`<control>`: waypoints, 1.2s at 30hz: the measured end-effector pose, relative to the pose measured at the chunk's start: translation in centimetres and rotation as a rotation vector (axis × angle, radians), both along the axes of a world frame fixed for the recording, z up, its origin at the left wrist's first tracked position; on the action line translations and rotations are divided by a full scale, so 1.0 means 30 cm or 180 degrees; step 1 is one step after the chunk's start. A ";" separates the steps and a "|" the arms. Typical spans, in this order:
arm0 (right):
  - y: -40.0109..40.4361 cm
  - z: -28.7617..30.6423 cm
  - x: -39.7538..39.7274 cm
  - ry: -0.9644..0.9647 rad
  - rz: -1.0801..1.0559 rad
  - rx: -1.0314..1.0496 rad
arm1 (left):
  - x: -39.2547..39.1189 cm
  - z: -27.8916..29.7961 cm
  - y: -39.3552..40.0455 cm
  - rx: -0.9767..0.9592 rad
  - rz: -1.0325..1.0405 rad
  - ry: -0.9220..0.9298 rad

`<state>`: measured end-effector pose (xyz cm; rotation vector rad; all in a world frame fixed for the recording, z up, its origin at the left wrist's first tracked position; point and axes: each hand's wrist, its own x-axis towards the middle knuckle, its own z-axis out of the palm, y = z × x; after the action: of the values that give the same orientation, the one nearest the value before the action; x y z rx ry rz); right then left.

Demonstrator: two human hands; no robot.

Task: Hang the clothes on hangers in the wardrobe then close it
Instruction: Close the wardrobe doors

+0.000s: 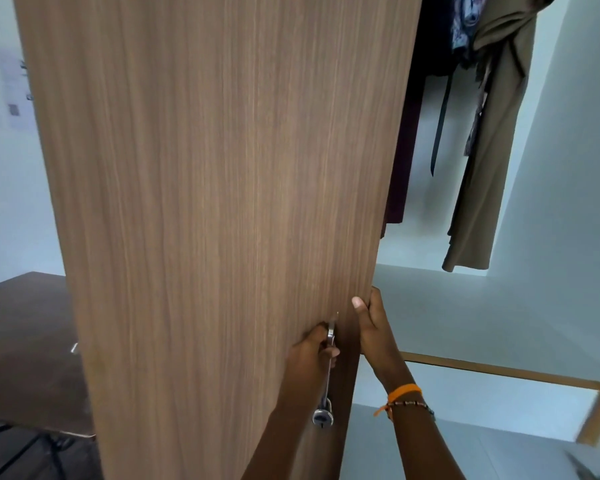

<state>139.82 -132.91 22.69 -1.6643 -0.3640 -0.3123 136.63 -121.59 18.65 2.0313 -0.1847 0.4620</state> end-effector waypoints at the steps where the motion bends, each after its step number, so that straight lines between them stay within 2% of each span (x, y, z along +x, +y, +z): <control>1: -0.001 0.002 0.016 0.0009 0.0028 -0.0005 | 0.016 -0.005 -0.003 0.0023 0.0029 -0.0051; 6: -0.007 0.001 0.079 0.0072 0.0061 -0.0027 | 0.074 -0.005 -0.013 0.0016 0.0132 0.0004; 10: -0.004 -0.008 0.091 0.0039 0.0103 0.0019 | 0.092 -0.024 -0.009 -0.0214 0.0108 0.0227; 15: -0.006 0.007 0.081 -0.0002 0.0102 -0.0078 | 0.082 -0.013 -0.016 0.0023 0.0278 0.0121; 17: -0.022 0.013 0.082 -0.0031 0.0074 -0.0347 | 0.064 0.008 -0.018 0.0096 0.0374 0.0089; 21: -0.050 0.016 0.086 -0.0188 -0.0434 -0.1067 | 0.014 0.051 -0.030 -0.0116 0.0777 -0.0018; 24: -0.089 0.005 0.035 -0.0294 -0.0764 -0.1032 | -0.056 0.086 -0.072 -0.0521 0.0945 0.0123; 30: -0.259 -0.085 -0.258 -0.0416 -0.1127 -0.0741 | -0.256 0.045 -0.186 -0.0690 0.0282 -0.0076; 36: -0.454 -0.233 -0.717 0.0140 -0.1755 -0.0742 | -0.565 -0.086 -0.379 -0.0613 -0.0864 0.0627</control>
<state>118.31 -146.53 15.71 -1.9825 0.1065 -0.6596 119.68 -132.95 16.08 1.8161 -0.2799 0.1039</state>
